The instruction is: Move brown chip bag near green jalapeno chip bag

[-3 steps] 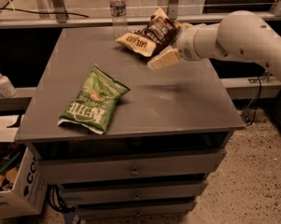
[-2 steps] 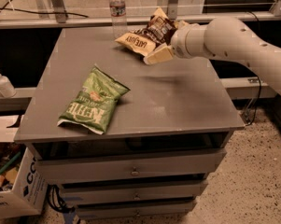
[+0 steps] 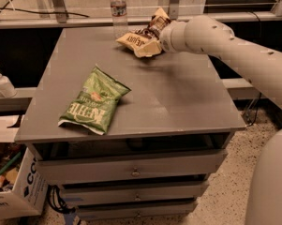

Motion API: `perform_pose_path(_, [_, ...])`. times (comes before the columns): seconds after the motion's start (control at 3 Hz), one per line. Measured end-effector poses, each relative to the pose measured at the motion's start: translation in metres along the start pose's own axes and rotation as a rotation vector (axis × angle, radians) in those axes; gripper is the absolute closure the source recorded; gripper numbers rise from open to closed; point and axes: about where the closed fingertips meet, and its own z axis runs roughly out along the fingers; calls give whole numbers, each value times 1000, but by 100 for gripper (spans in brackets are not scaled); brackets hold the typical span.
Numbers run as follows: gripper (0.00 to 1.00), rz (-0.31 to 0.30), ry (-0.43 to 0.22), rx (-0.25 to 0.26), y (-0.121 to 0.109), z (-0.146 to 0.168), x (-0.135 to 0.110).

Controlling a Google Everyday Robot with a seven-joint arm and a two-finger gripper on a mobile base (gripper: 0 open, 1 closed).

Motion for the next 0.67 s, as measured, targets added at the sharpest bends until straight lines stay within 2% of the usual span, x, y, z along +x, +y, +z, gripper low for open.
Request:
perform_pose_path(0.33, [0, 34, -6, 6, -8, 20, -13])
perform_pose_path(0.67, [0, 51, 13, -1, -7, 33, -13])
